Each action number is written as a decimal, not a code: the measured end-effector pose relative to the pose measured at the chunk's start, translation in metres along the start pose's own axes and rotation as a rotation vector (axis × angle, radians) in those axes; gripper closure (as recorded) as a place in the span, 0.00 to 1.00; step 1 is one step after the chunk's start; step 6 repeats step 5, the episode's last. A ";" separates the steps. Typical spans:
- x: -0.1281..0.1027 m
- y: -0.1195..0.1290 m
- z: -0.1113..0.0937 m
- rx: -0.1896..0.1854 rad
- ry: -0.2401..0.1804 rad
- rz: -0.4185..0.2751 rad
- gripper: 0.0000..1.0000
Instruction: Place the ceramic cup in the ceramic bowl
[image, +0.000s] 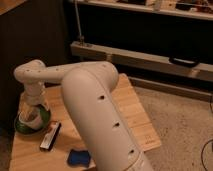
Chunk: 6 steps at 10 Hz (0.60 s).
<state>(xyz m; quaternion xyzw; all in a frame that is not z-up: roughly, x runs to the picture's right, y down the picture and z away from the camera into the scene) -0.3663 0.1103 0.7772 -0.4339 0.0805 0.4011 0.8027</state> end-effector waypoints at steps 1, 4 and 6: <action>0.001 -0.009 -0.010 -0.026 -0.022 0.020 0.20; 0.001 -0.029 -0.062 -0.060 -0.179 0.094 0.20; 0.001 -0.036 -0.076 -0.063 -0.223 0.123 0.20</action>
